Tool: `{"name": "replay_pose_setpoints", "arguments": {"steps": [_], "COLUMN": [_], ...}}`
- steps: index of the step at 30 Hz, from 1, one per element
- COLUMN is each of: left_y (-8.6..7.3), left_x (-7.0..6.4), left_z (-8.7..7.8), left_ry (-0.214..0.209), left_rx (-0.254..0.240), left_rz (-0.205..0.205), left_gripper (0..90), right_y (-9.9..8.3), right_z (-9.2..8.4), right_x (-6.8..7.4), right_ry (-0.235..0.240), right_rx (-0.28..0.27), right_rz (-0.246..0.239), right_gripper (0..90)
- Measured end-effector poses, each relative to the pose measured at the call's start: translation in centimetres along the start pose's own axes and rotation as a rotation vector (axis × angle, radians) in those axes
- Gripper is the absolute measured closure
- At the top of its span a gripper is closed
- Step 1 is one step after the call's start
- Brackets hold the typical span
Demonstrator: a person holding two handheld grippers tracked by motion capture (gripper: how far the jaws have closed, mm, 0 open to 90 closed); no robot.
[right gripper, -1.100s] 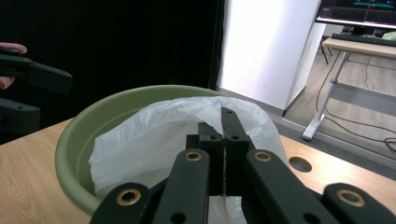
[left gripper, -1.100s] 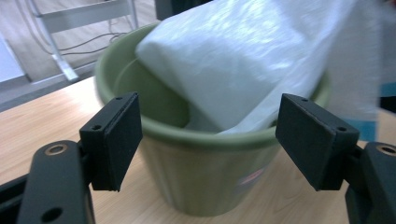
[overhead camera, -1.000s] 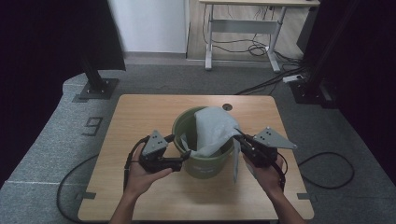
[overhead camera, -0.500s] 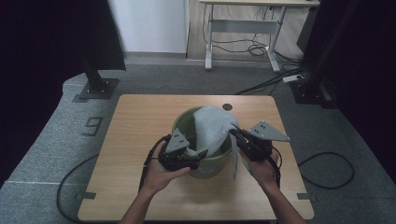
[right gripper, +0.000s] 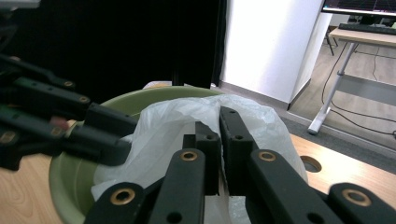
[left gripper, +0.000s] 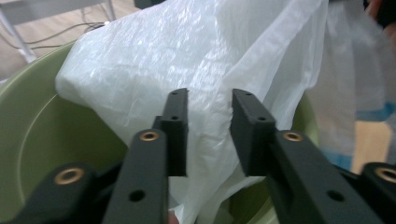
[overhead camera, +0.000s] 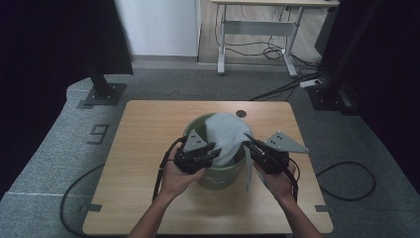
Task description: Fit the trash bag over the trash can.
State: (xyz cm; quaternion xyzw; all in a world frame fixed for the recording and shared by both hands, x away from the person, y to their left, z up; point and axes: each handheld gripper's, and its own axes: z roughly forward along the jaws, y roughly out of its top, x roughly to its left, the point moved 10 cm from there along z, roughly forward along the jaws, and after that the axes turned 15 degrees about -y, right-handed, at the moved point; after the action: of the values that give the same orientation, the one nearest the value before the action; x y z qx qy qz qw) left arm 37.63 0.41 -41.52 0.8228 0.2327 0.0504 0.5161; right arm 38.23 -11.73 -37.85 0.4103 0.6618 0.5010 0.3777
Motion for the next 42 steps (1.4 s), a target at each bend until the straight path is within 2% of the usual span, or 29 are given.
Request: {"name": "replay_pose_setpoints", "arguments": {"steps": [2,3,5,9,15,20,23,27,29,32,34,38,42], "left_y": [0.3,0.3,0.4,0.3,0.2,0.4,0.3,0.3,0.3,0.3,0.3,0.3,0.3], "left_x": [0.0,0.0,0.0,0.2,0.6,0.5,0.5,0.5,0.5,0.5,0.5,0.4,0.5], "left_z": [0.0,0.0,0.0,0.0,-0.3,-0.4,-0.3,-0.3,-0.4,-0.3,-0.2,-0.3,-0.6], "left_ry": [-0.018,-0.019,-0.020,-0.012,-0.002,0.003,0.003,-0.002,-0.004,-0.011,-0.014,-0.019,-0.021], "left_rx": [0.007,0.013,0.025,0.035,0.033,0.029,0.031,0.033,0.031,0.030,0.031,0.027,0.025], "left_rz": [-0.007,-0.011,-0.018,-0.027,-0.039,-0.036,-0.032,-0.032,-0.034,-0.036,-0.035,-0.036,-0.035], "left_gripper": [78.5,83.9,89.1,89.9,90.0,90.0,90.0,90.0,90.0,90.0,90.0,90.0,90.0], "right_y": [-0.1,-0.1,-0.3,-1.1,-3.6,-6.3,-8.4,-10.6,-11.2,-11.8,-12.2,-12.3,-11.3], "right_z": [-0.3,-0.5,-0.8,-1.7,-4.0,-4.7,-4.5,-3.6,-3.2,-2.5,-2.0,-1.6,-1.9], "right_x": [0.0,0.0,0.0,-0.2,0.3,1.2,1.7,0.6,0.3,0.0,0.0,-0.3,-0.9], "right_ry": [0.005,0.004,0.006,-0.008,-0.028,-0.025,-0.043,-0.101,-0.109,-0.099,-0.087,-0.068,-0.078], "right_rx": [-0.005,-0.004,-0.004,0.001,0.028,0.070,0.096,0.108,0.115,0.136,0.148,0.141,0.099], "right_rz": [0.006,0.009,0.014,0.027,0.030,0.083,0.089,0.122,0.125,0.129,0.130,0.121,0.090], "right_gripper": [83.7,82.8,80.1,65.0,47.1,37.5,35.0,33.4,33.4,36.2,41.9,69.3,86.5]}}
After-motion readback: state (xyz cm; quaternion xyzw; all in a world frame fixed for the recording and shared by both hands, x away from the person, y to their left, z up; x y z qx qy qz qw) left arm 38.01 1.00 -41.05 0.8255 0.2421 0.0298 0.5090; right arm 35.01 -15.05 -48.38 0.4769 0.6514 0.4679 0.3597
